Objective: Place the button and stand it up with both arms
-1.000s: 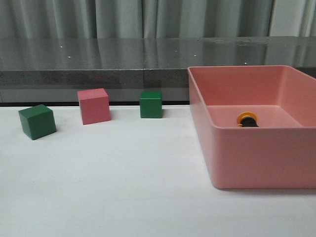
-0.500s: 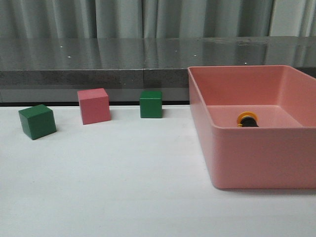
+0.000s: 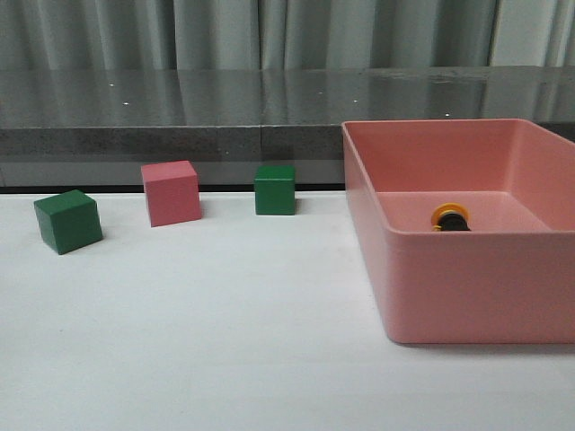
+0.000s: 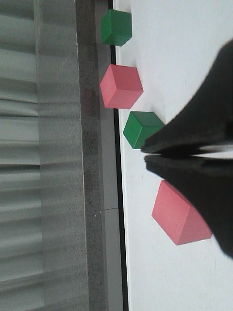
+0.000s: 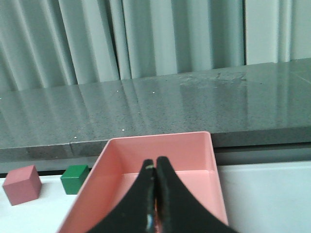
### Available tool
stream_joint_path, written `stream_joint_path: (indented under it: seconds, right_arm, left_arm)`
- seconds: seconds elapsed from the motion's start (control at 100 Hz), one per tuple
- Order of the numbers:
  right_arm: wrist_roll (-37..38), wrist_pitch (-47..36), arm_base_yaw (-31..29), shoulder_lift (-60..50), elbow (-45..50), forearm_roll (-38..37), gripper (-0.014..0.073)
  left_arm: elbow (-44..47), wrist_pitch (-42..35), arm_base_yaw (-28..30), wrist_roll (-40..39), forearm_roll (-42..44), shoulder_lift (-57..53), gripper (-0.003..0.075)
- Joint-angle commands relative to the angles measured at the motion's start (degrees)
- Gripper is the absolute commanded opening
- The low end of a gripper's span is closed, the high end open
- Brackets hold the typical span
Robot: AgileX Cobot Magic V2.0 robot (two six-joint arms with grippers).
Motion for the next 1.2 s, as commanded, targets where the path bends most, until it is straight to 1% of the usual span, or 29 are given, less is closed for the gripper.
stream_joint_path:
  seconds: [0.0, 0.17, 0.29, 0.34, 0.38, 0.43, 0.46, 0.48, 0.51, 0.52, 0.53, 0.55, 0.56, 0.57, 0.6, 0.65, 0.66, 0.77, 0.87, 1.02, 1.19]
  right_arm:
    - [0.3, -2.2, 1.5, 7.9, -7.7, 1.9, -0.0062]
    - [0.1, -2.4, 4.9, 23.9, -17.0, 2.6, -0.0062]
    - [-2.3, -1.8, 7.3, 36.5, -23.7, 2.5, -0.0059]
    - [-3.8, -1.2, 8.2, 42.7, -26.4, 2.5, -0.0041]
    - [-4.6, -0.3, 8.7, 46.5, -28.4, 2.5, -0.0004]
    - [-5.7, 1.4, 9.2, 51.7, -31.6, 2.5, 0.0071]
    - [-6.3, 3.1, 9.4, 55.3, -33.2, 2.5, 0.0148]
    - [-6.5, 3.8, 9.4, 57.3, -34.5, 2.5, 0.0184]
    - [-6.5, 6.0, 9.5, 59.9, -36.1, 2.5, 0.0285]
    - [-6.5, 6.4, 9.6, 60.6, -36.5, 2.5, 0.0307]
    - [-6.5, 6.9, 9.6, 61.9, -37.2, 2.5, 0.0351]
    - [-6.5, 8.3, 9.6, 63.7, -38.4, 2.5, 0.0395]
    - [-6.5, 9.2, 9.6, 64.3, -38.7, 2.5, 0.0439]
    - [-6.5, 9.7, 9.6, 64.9, -39.4, 2.5, 0.046]
    - [-6.5, 11.7, 9.6, 67.9, -40.9, 2.5, 0.0559]
    - [-6.5, 15.3, 9.6, 71.8, -43.1, 2.5, 0.0661]
    - [-6.5, 15.8, 9.6, 72.3, -43.4, 2.5, 0.0668]
    - [-6.5, 21.0, 9.6, 80.3, -47.3, 1.8, 0.0609]
    - [-6.5, 23.0, 9.4, 85.6, -49.2, 0.5, 0.0584]
    - [-6.3, 21.7, 9.0, 89.7, -49.7, 0.4, 0.0577]
    - [-6.3, 16.7, 7.9, 91.1, -49.7, 0.4, 0.0577]
  left_arm:
    - [2.6, -4.9, -0.1, -0.5, -0.1, -1.7, -0.002]
    - [2.6, -4.9, -0.1, -0.5, -0.1, -1.7, -0.002]
    - [2.6, -4.9, -0.1, -0.5, -0.1, -1.7, -0.002]
    - [2.6, -4.9, -0.1, -0.5, -0.1, -1.7, -0.002]
    - [2.6, -4.9, -0.1, -0.5, -0.1, -1.7, -0.002]
    - [2.6, -4.9, -0.1, -0.5, -0.1, -1.7, -0.002]
    - [2.6, -4.9, -0.1, -0.5, -0.1, -1.7, -0.002]
    - [2.6, -4.9, -0.1, -0.5, -0.1, -1.7, -0.002]
    - [2.6, -4.9, -0.1, -0.5, -0.1, -1.7, -0.002]
    - [2.6, -4.9, -0.1, -0.5, -0.1, -1.7, -0.002]
    - [2.6, -4.9, -0.1, -0.5, -0.1, -1.7, -0.002]
    - [2.6, -4.9, -0.1, -0.5, -0.1, -1.7, -0.002]
    - [2.6, -4.9, -0.1, -0.5, -0.1, -1.7, -0.002]
    - [2.6, -4.9, -0.1, -0.5, -0.1, -1.7, -0.002]
    - [2.6, -4.9, -0.1, -0.5, -0.1, -1.7, -0.002]
    - [2.6, -4.9, -0.1, -0.5, -0.1, -1.7, -0.002]
    - [2.6, -4.9, -0.1, -0.5, -0.1, -1.7, -0.002]
    - [2.6, -4.9, -0.1, -0.5, -0.1, -1.7, -0.002]
    - [2.6, -4.9, -0.1, -0.5, -0.1, -1.7, -0.002]
    - [2.6, -4.9, -0.1, -0.5, -0.1, -1.7, -0.002]
    - [2.6, -4.9, -0.1, -0.5, -0.1, -1.7, -0.002]
